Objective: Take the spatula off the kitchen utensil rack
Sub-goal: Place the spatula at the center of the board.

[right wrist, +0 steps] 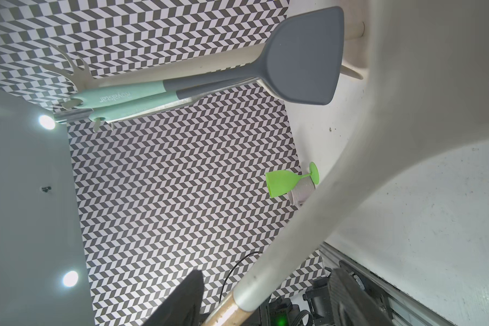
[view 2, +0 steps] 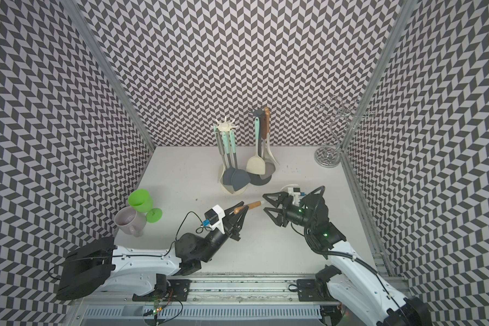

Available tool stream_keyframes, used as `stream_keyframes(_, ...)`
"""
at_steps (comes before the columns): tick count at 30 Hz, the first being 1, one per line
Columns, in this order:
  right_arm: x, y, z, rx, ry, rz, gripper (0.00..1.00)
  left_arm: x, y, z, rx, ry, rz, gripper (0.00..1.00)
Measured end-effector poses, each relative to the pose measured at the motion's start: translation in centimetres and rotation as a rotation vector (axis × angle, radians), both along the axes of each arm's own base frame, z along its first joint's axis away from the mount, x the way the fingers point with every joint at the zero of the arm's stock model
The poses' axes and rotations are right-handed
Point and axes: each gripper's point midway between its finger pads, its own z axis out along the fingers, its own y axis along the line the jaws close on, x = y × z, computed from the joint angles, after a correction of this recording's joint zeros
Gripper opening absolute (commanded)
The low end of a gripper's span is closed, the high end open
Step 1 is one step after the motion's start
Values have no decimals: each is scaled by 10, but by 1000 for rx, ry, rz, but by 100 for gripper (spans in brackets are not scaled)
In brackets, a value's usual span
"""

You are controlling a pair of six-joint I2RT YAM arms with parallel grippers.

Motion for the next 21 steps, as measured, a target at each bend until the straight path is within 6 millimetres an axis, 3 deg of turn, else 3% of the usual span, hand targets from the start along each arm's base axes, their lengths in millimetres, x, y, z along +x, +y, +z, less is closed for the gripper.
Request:
stream_keyframes(3, 3, -1, -1, 4, 8, -8, 55, -5, -2, 2, -10, -4, -15, 0)
stream_keyframes(9, 8, 1, -7, 29, 75, -15, 12, -9, -7, -2, -4, -11, -21, 0)
stream_keyframes(11, 19, -6, 6, 69, 56, -63, 2, -8, -12, -19, 51, 4, -15, 0)
stream_keyframes(15, 21, -8, 9, 62, 30, -74, 0, -8, -12, -20, 41, 4, -16, 0)
stream_keyframes(17, 21, -10, 10, 53, 9, -79, 0, -8, -12, -20, 39, 11, -19, 17)
stream_keyframes(19, 24, -13, 11, 25, -31, -99, 0, -8, -14, -24, 46, 24, -26, 46)
stream_keyframes(21, 29, -20, 9, -38, -77, -135, 0, -9, -17, -23, 43, 35, -46, 67)
